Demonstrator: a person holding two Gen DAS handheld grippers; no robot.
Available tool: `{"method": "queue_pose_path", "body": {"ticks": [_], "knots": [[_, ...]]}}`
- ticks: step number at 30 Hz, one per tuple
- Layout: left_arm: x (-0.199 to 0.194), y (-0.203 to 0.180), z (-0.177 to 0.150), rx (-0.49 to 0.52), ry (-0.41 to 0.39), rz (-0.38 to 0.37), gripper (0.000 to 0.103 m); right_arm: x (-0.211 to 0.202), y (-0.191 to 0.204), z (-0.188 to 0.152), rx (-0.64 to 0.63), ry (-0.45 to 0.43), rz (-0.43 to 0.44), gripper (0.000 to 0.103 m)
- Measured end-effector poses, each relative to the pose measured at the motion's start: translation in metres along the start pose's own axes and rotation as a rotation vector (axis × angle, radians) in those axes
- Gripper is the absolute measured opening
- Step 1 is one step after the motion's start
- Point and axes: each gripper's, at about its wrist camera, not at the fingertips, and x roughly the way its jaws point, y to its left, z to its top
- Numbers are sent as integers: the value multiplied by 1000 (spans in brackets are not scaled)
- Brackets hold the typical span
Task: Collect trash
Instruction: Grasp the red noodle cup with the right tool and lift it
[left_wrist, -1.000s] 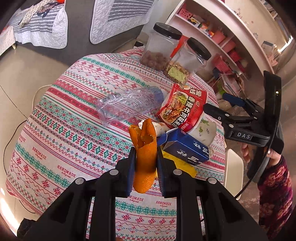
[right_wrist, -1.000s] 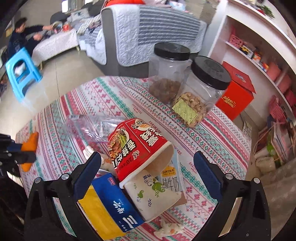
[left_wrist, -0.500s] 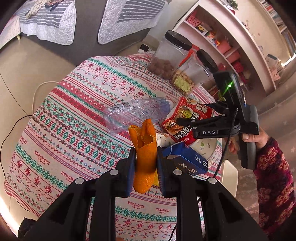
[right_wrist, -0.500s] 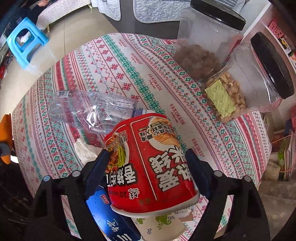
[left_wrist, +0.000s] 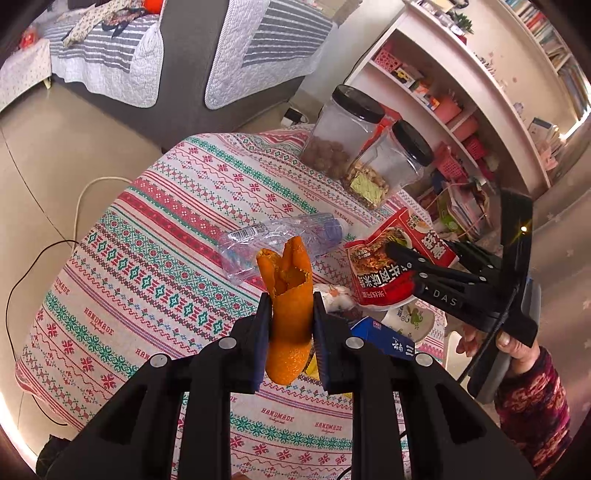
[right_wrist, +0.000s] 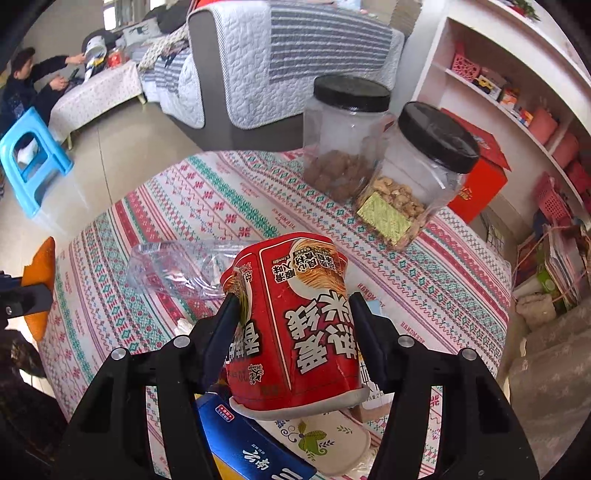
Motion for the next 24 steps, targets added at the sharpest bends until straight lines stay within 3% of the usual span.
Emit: {"method": "queue_pose_path", "body": {"ticks": [9, 15, 24], "knots": [[-14, -24, 0, 61, -113, -4, 22, -76, -19, -22, 235, -277, -75, 59], [-24, -39, -2, 67, -173, -25, 22, -108, -22, -43, 284, -401, -141, 59], [-28, -58, -6, 98, -199, -43, 22, -148, -30, -73, 346, -533, -246, 59]]}}
